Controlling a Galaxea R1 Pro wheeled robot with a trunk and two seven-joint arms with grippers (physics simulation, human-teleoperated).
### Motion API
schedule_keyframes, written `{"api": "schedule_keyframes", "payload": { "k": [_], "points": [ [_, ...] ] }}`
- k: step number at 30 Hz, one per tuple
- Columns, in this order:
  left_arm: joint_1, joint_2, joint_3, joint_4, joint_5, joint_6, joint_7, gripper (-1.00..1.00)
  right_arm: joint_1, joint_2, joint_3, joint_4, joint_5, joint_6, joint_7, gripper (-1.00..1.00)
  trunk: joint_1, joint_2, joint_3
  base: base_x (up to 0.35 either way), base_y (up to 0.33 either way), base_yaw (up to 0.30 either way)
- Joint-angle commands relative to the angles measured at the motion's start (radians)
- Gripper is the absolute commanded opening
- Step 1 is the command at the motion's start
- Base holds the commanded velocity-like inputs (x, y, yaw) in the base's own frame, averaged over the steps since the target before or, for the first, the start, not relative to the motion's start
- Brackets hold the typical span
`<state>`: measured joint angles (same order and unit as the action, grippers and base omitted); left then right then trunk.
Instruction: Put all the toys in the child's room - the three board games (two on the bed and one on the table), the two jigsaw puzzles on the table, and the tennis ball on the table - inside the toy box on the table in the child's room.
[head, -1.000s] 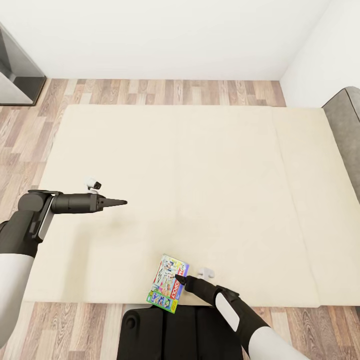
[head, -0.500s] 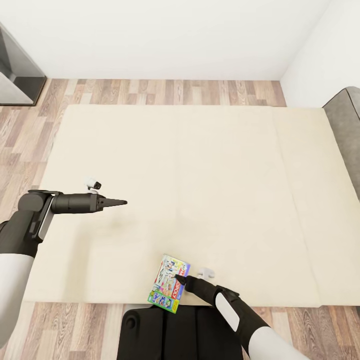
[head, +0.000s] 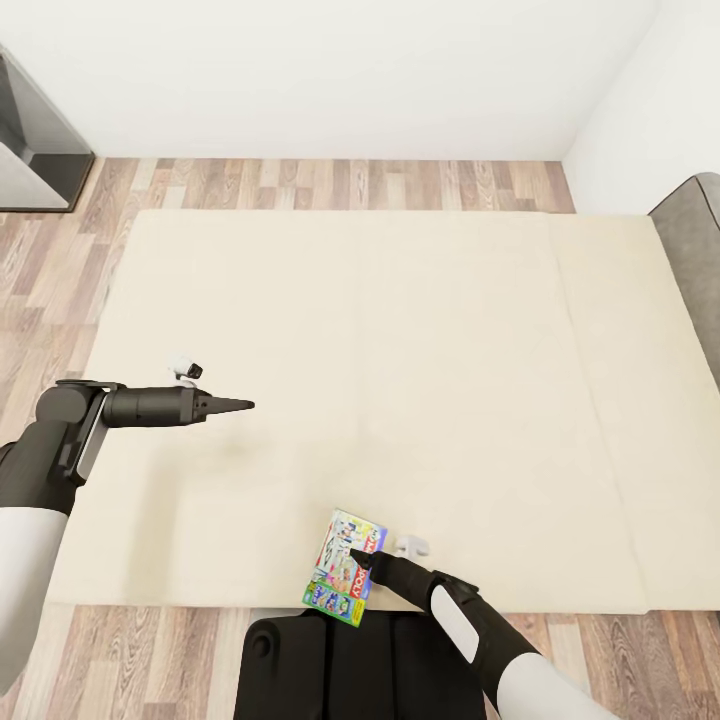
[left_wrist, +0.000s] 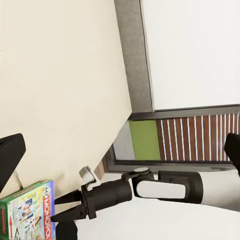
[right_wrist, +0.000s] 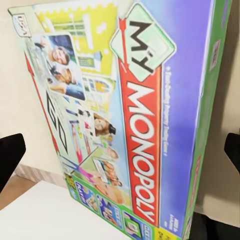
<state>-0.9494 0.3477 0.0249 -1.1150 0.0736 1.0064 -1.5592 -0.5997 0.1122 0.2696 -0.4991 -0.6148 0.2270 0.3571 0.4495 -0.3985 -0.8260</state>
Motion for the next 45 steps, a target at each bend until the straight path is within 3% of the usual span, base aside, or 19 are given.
{"api": "schedule_keyframes", "payload": {
  "k": [1, 45],
  "points": [
    [0.0, 0.001, 0.0, 0.0, 0.0, 0.011, -0.004, 1.0, -0.001, 0.0, 0.002, -0.001, -0.008, 0.005, 0.0, 1.0, 0.001, -0.001, -0.001, 0.0, 0.078, 0.0],
    [0.0, 0.001, 0.0, 0.0, 0.0, 0.011, -0.002, 1.0, 0.0, 0.0, 0.002, 0.0, -0.008, 0.005, 0.0, 1.0, 0.001, -0.001, -0.001, 0.0, 0.029, 0.0]
  ]
}}
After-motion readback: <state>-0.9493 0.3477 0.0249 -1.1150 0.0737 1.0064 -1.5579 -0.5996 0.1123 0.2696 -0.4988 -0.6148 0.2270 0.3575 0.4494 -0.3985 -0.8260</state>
